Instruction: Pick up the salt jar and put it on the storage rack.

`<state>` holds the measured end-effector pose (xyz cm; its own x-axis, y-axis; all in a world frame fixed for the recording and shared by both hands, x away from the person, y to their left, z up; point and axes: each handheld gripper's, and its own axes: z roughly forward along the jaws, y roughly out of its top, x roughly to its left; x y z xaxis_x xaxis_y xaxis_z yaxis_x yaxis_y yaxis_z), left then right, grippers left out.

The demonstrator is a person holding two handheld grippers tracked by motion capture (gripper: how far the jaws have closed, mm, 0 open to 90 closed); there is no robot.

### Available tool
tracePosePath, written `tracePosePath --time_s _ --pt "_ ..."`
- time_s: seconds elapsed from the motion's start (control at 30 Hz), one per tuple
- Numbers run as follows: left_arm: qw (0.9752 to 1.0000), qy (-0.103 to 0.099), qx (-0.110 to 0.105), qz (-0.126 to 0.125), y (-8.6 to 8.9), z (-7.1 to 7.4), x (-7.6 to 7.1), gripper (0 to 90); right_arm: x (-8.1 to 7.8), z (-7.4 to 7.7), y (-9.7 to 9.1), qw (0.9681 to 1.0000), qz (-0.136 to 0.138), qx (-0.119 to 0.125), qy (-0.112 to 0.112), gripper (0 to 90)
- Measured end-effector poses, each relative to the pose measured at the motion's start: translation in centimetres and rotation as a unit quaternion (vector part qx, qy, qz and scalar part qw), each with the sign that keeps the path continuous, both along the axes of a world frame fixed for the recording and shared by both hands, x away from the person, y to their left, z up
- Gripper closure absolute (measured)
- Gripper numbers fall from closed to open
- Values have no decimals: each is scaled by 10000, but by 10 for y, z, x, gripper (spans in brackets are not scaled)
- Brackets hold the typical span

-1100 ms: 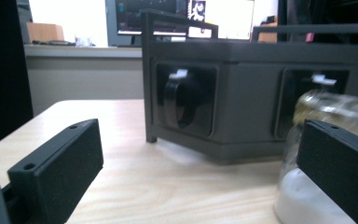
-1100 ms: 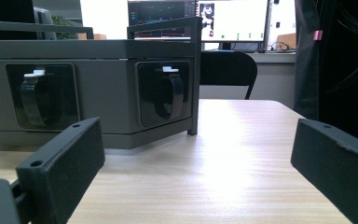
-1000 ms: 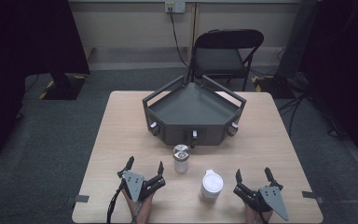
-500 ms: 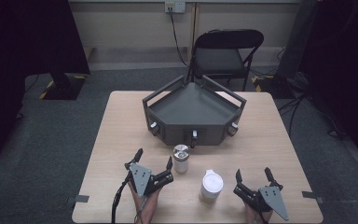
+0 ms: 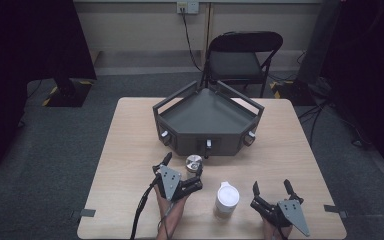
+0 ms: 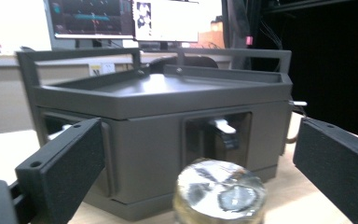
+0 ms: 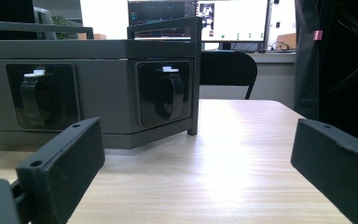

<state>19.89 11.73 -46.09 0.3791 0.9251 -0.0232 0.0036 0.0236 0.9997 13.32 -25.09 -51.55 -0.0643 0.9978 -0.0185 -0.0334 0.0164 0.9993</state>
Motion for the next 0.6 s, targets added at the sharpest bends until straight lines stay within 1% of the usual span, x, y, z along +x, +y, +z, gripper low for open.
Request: tracePosePath --time_s 0.1,0.13,0.23,0.27,0.3,0.33,0.37,0.4,0.47,0.53,0.6 --pt "10000 51 59 -35 -7 -2 3 25 0 0 0 10000 0 -1 0 13" --pt "9999 84 118 -41 -9 -2 5 26 0 0 0 10000 0 -1 0 13" --pt "9995 245 175 -69 -13 -5 10 48 0 0 0 10000 0 0 0 13" --pt "9994 291 172 -73 -14 -6 12 72 0 0 0 10000 0 0 0 13" --pt "9990 421 119 -93 -15 -7 15 84 0 0 0 10000 0 0 0 13" --pt "9988 468 92 -70 -17 -8 17 84 0 0 0 10000 0 -1 0 13" --pt "9988 468 92 -70 -17 -8 17 87 0 0 0 10000 0 0 1 13" --pt "9986 505 123 -55 -19 -9 18 92 0 0 0 10000 1 -2 -1 13" --pt "9982 583 139 -101 -20 -10 20 111 0 0 0 10000 3 -1 0 13" --pt "9984 552 147 -9 -23 -14 19 124 0 0 0 10000 6 -2 0 13" --pt "9979 633 124 107 -25 -15 18 153 0 0 0 10000 9 -3 0 13"
